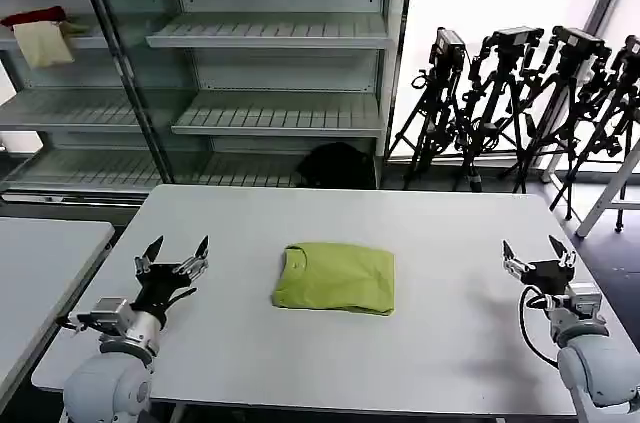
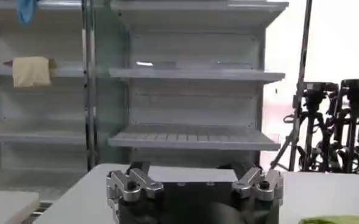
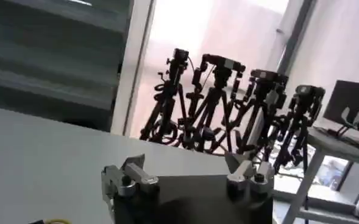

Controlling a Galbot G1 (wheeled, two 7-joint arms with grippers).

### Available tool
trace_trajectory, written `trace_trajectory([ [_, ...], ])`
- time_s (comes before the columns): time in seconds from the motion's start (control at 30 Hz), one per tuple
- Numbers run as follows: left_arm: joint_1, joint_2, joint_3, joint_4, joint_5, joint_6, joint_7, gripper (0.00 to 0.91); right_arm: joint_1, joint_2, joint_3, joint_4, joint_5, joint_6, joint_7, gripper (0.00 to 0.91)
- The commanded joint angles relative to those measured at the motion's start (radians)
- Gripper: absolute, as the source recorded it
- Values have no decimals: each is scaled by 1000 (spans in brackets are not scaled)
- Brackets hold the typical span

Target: Fold and organize the clothes.

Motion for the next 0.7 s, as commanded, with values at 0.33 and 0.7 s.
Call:
trace_trajectory([
  [0.33,31,24,9,34,48,-108,-42,907,-4,-53,23,-37,89,42,-2,907],
  [0.7,13,18,6,26,74,-119,-35,907,-3,-31,25,-12,104,53,-37,907],
])
